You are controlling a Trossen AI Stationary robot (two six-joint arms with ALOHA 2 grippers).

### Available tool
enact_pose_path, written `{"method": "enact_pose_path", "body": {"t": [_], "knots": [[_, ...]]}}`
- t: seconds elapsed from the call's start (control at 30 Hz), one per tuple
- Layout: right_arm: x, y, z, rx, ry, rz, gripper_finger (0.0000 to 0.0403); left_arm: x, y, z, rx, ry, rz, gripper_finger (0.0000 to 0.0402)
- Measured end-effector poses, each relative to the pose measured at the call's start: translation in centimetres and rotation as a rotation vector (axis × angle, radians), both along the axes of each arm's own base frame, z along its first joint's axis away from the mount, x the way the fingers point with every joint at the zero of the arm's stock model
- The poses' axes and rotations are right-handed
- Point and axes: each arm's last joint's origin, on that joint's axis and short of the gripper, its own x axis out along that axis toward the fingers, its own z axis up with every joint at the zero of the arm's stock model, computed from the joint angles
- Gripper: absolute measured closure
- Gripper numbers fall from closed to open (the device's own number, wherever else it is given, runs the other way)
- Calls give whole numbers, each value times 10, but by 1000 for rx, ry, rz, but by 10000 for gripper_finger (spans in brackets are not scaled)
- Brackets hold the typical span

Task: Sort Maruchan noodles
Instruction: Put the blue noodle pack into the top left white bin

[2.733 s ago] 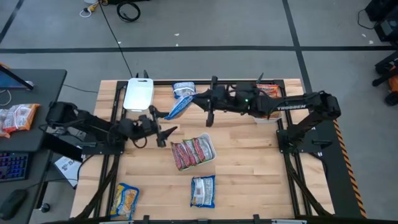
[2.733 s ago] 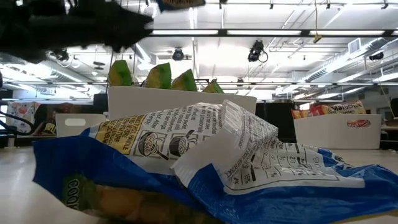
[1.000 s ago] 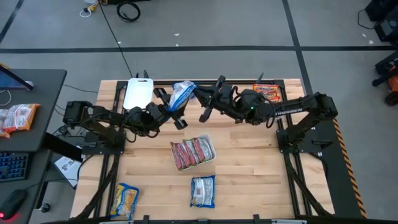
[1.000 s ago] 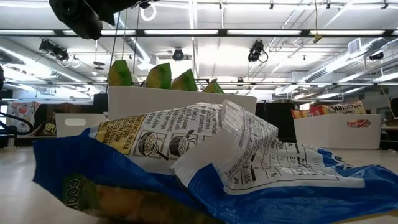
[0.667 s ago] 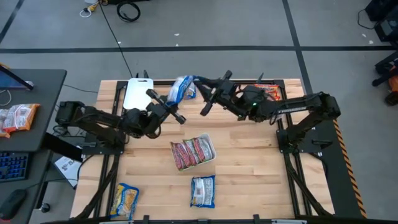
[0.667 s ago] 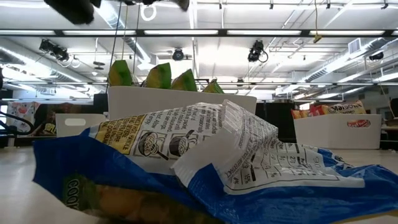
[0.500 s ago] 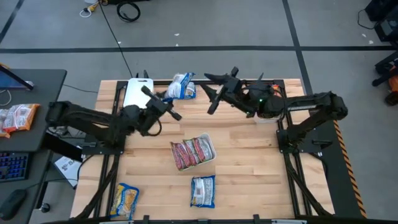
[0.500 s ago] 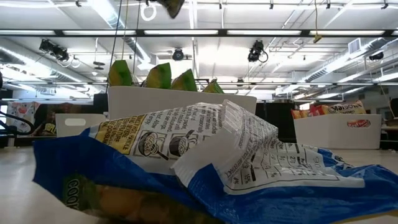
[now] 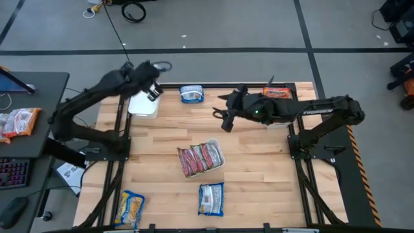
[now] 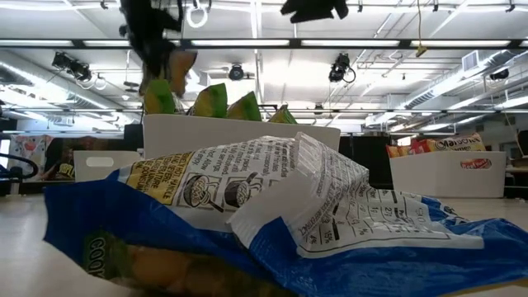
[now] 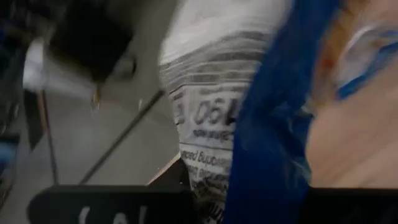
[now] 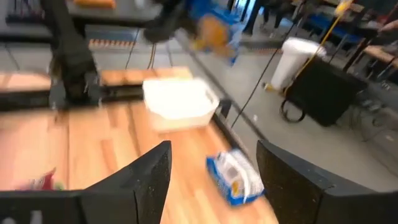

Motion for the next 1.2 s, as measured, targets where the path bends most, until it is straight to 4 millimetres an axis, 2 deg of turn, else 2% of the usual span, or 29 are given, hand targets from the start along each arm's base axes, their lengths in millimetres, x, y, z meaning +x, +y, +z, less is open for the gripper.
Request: {"method": "enact_pose_path", "body": {"t": [0.1, 0.17, 0.27, 0.47, 0.67, 0.9, 1.07, 1.2], "knots": [[3, 3, -7, 12, 40, 6, 166, -13, 36, -20, -146, 146, 66, 347], [4, 4, -11, 11, 70, 9, 166, -13, 59, -38, -236, 227, 94, 348], [2, 5, -19, 10, 126, -7, 166, -17, 84, -68, -392, 396, 127, 348], [-5, 8, -46, -15, 184, -79, 170, -9, 112, -130, -641, 760, 75, 347], [-12, 10, -70, 63, 218, -113, 174, 1, 132, -176, -693, 1040, -45, 346], [-15, 20, -87, 126, 215, -115, 174, 4, 151, -206, -610, 1231, -69, 346], [-20, 33, -105, 165, 220, -99, 171, 4, 158, -215, -571, 1272, -49, 334], [-24, 44, -118, 208, 221, -89, 161, 5, 158, -216, -563, 1248, -30, 301]]}}
